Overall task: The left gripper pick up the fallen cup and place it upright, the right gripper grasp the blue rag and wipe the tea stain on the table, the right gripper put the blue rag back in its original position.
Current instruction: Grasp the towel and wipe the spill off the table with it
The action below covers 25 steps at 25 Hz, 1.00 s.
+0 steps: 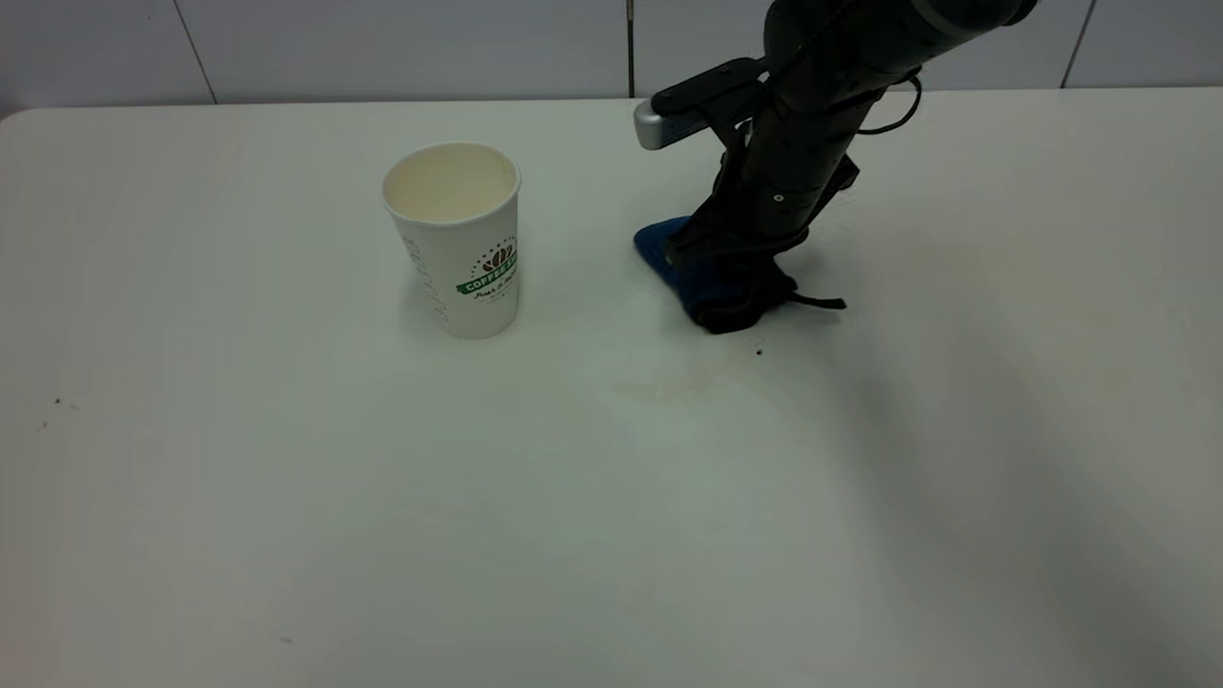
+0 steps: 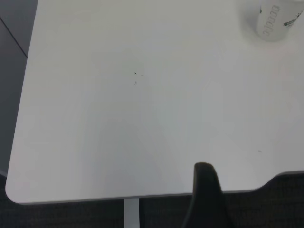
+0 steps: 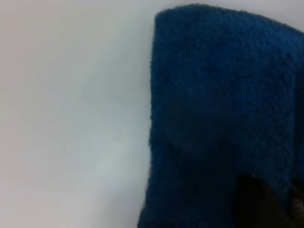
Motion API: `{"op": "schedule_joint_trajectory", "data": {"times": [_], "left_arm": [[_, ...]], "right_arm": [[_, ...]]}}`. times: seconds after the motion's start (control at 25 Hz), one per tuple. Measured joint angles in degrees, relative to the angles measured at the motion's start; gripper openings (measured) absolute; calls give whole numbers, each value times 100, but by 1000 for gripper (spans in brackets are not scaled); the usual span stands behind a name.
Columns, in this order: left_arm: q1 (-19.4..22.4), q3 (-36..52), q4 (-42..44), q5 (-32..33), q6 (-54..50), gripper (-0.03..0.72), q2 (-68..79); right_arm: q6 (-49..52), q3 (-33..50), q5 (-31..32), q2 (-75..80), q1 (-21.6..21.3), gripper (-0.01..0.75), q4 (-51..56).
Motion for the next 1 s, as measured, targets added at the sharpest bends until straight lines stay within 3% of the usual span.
{"op": "schedule_joint_trajectory", "data": {"times": [0.2, 0.32, 0.44, 0.72, 1.0], "left_arm": [[0, 0, 0, 0, 0, 547, 0], [0, 0, 0, 0, 0, 547, 0], [0, 0, 0, 0, 0, 547, 0], [0, 0, 0, 0, -5, 547, 0], [0, 0, 0, 0, -10, 547, 0]], "right_arm": [[-2303, -6, 1199, -16, 1, 60, 2049], [-2913, -6, 2288, -10, 1, 60, 2477], [-2767, 0, 2782, 7, 1, 60, 2427], [-2109, 0, 2973, -4, -79, 60, 1622], [-132, -6, 2920, -131, -1082, 60, -342]]}}
